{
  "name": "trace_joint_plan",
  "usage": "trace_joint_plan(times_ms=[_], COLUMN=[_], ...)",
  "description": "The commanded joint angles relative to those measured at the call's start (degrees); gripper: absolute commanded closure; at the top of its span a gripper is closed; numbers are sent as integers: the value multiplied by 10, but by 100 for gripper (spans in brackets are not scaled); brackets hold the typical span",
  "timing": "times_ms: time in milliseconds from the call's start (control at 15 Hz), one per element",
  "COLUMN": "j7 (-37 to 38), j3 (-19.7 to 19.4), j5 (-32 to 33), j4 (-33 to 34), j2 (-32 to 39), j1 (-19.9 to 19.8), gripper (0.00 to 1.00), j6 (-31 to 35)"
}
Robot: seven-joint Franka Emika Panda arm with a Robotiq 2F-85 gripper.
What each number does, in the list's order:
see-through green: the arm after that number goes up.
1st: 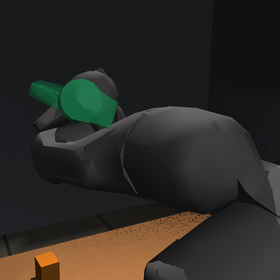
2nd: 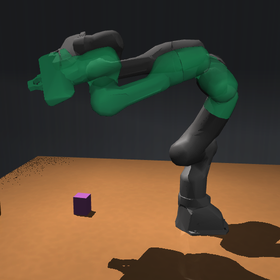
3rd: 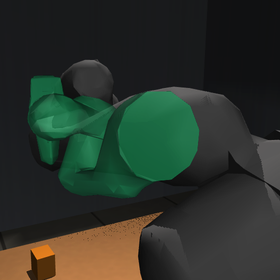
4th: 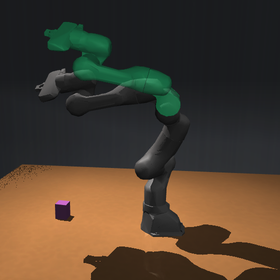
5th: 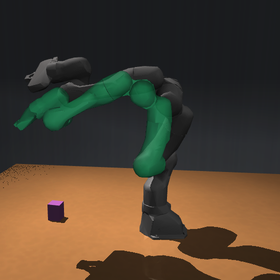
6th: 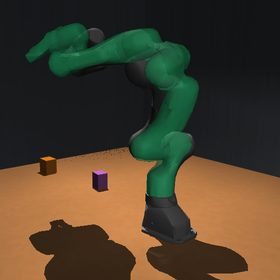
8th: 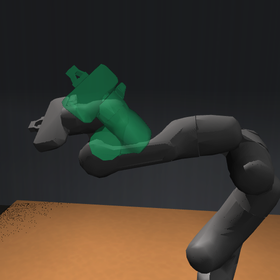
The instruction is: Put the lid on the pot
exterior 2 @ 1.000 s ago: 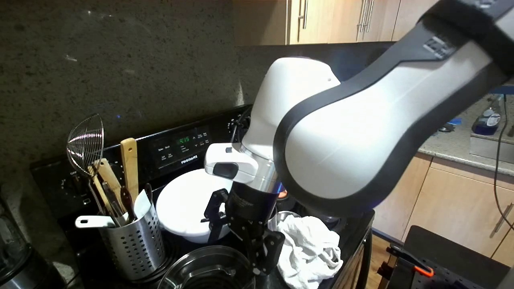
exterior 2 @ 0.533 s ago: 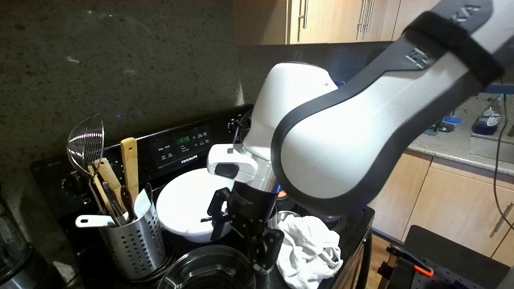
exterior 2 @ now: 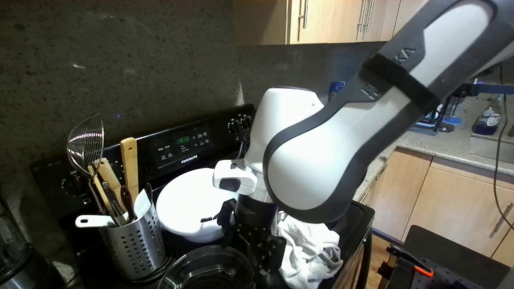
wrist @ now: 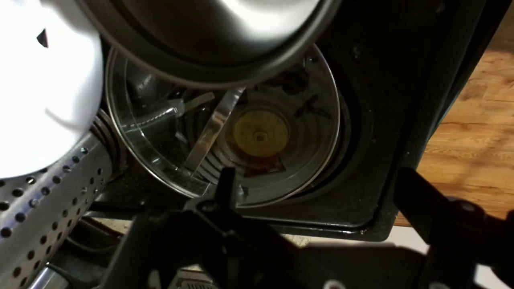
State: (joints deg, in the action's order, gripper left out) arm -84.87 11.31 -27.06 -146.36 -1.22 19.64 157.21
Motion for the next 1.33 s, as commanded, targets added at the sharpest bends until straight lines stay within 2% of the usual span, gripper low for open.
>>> trace_joint_plan(times_ms=[0, 133, 333, 800, 1267], j7=[10, 14, 49, 215, 332], j3=[16, 26, 39, 28, 30], j5=[15, 21, 73, 266, 374], j4=[32, 54, 86, 142, 183], j2=[55, 84, 128, 187, 207], j1=[-16, -22, -32, -33, -32], gripper=[0, 0, 0, 0, 0], j6=[24, 30, 45, 38, 20])
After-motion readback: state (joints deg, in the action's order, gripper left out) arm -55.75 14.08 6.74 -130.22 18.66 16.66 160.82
